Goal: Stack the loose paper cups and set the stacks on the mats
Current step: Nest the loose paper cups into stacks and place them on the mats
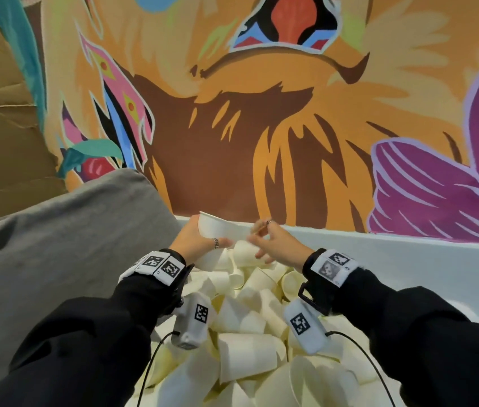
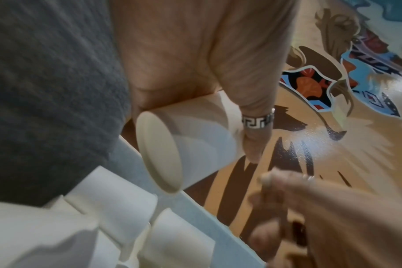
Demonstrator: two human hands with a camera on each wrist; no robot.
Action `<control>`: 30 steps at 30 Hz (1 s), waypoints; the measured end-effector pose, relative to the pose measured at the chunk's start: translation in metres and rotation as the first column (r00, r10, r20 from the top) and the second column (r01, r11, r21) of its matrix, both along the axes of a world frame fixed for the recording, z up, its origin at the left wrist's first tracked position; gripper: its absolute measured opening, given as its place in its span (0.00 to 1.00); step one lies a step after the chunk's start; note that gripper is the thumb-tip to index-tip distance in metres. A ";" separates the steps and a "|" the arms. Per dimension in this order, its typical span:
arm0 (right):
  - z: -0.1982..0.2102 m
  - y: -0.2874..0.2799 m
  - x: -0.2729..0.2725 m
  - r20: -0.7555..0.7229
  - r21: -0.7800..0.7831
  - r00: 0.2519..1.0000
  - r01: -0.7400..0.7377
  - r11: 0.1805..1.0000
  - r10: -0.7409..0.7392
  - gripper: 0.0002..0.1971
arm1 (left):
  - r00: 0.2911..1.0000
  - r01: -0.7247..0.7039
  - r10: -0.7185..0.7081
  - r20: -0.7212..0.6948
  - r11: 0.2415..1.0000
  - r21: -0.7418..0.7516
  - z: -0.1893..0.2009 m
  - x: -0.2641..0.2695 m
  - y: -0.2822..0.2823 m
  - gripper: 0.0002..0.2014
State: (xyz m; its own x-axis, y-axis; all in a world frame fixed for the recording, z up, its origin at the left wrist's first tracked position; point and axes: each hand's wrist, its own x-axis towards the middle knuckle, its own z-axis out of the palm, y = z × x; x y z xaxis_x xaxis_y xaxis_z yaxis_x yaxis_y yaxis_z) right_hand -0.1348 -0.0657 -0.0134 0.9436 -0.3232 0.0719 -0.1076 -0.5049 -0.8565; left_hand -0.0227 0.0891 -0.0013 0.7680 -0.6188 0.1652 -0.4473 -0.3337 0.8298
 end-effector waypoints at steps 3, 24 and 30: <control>-0.027 0.009 0.015 -0.372 -0.386 0.912 -0.321 0.865 0.172 0.20 | 0.998 -0.041 0.041 0.050 0.999 -0.001 0.002 0.013 0.017 0.21; -0.018 0.007 0.024 -0.329 -0.384 0.941 -0.213 0.898 0.082 0.15 | 0.999 0.025 -0.019 0.047 0.991 -0.129 0.003 0.025 0.050 0.12; 0.006 -0.006 -0.001 0.094 -0.158 0.995 0.037 0.987 -0.022 0.11 | 0.999 0.037 -0.036 0.013 0.993 -0.111 0.003 0.018 0.034 0.21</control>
